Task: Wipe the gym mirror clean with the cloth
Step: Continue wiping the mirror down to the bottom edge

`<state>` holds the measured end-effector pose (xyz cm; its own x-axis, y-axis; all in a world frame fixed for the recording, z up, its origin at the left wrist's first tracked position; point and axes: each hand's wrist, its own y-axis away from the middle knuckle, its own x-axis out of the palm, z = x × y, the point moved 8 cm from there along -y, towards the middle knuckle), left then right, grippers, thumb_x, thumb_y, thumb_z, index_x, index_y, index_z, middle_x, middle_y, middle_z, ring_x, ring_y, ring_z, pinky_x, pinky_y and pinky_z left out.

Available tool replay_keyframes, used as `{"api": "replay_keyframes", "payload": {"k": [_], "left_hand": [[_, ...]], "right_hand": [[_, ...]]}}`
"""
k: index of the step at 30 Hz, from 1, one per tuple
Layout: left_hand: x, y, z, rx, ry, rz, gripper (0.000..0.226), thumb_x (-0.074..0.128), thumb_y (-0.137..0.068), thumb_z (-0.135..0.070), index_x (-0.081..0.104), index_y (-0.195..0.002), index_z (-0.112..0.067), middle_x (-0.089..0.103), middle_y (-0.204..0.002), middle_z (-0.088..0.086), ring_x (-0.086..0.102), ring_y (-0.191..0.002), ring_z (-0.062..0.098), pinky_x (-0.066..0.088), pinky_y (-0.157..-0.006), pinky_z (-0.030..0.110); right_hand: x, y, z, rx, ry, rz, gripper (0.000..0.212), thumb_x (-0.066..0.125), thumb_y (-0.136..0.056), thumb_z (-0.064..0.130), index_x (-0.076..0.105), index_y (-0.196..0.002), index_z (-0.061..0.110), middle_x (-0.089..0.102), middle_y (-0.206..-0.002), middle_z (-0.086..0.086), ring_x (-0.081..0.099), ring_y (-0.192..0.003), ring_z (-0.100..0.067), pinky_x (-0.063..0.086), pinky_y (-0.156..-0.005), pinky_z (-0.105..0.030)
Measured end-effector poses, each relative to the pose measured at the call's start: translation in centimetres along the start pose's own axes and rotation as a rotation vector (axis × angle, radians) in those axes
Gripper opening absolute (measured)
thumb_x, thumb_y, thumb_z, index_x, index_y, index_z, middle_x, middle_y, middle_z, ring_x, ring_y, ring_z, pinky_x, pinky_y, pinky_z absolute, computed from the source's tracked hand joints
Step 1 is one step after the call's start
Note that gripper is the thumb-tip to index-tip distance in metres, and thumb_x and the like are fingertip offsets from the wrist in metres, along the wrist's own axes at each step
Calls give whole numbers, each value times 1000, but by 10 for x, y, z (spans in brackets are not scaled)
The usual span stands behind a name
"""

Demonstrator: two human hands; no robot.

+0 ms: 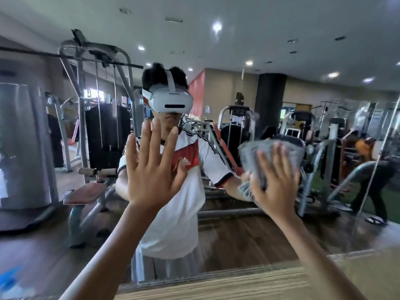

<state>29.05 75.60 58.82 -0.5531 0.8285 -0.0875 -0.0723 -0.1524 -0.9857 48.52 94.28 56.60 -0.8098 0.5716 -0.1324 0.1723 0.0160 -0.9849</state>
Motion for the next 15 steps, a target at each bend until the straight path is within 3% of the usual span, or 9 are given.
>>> {"api": "replay_keyframes", "payload": {"k": [2, 4, 6, 9, 11, 13, 15], "left_hand": [[1, 0, 0, -8, -15, -4, 62, 39, -102, -42, 33, -156, -12, 23, -162, 23, 18, -152, 38, 16, -121, 59], [0, 1, 0, -2, -8, -10, 62, 41, -101, -42, 34, -155, -12, 23, -162, 23, 18, -152, 37, 16, -122, 59], [-1, 1, 0, 15, -7, -22, 62, 43, -101, -42, 36, -155, -12, 23, -162, 22, 19, -152, 37, 17, -122, 58], [-2, 0, 1, 22, 12, -36, 62, 46, -99, -41, 39, -153, -12, 26, -161, 22, 21, -152, 36, 19, -121, 59], [-4, -2, 1, 21, 14, -28, 62, 46, -98, -41, 41, -152, -11, 27, -161, 22, 23, -151, 36, 21, -120, 59], [-7, -3, 0, 8, 6, -11, 61, 46, -96, -43, 48, -149, -12, 34, -158, 23, 28, -149, 36, 23, -118, 59], [-10, -13, 1, -6, -2, 19, 57, 48, -92, -46, 58, -140, -17, 45, -150, 22, 35, -140, 36, 22, -114, 56]], "right_hand": [[-8, -34, -25, 346, -8, -111, 56, 33, -103, 44, 28, -155, 23, 20, -164, -7, 17, -152, -24, 17, -120, -57], [-7, -60, -14, 504, -37, -145, 59, 31, -103, 43, 27, -156, 19, 20, -164, -10, 14, -152, -25, 9, -121, -55], [-1, -69, 19, 404, -37, -137, 59, 27, -104, 44, 28, -156, 16, 19, -164, -12, 16, -152, -29, 6, -122, -55], [11, -39, 68, -55, 11, -13, 57, 35, -101, 42, 32, -154, 18, 23, -161, -11, 21, -151, -28, 9, -122, -53], [11, -12, 69, -330, 31, 74, 59, 42, -97, 39, 33, -153, 23, 29, -160, -8, 22, -151, -22, 22, -118, -57], [4, -16, 42, -337, 10, 86, 54, 35, -101, 40, 36, -151, 23, 32, -159, -7, 25, -150, -22, 29, -112, -61], [-4, -52, 8, -91, 8, 16, 53, 27, -104, 42, 35, -152, 19, 29, -160, -9, 25, -149, -27, 26, -114, -63]]}}
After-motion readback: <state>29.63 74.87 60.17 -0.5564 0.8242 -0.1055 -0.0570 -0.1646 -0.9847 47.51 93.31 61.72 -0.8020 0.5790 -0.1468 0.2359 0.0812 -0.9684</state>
